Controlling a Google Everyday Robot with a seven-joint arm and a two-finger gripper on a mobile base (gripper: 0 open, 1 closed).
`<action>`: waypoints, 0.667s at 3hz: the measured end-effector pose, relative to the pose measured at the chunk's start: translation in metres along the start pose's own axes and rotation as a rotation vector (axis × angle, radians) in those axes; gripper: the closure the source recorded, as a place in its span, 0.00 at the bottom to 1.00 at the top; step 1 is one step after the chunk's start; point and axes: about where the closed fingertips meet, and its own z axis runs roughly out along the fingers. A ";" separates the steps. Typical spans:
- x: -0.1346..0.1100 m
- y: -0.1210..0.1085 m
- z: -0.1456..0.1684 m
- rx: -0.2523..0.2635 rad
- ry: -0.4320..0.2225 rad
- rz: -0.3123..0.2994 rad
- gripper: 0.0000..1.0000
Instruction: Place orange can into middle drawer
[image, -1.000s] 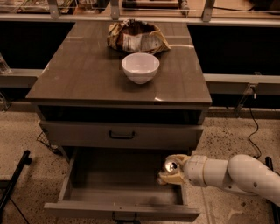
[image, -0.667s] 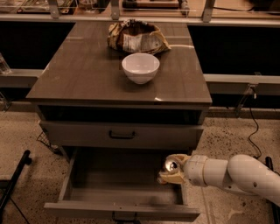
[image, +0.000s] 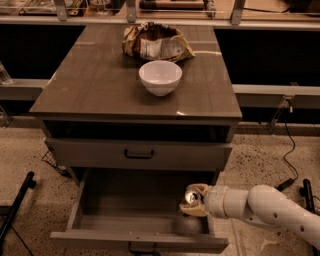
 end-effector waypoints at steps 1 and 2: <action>0.018 0.006 0.025 -0.032 -0.013 -0.013 1.00; 0.026 0.016 0.046 -0.077 -0.025 -0.018 1.00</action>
Offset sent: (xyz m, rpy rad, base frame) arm -0.0015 0.0405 -0.0709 0.0496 0.0336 0.1190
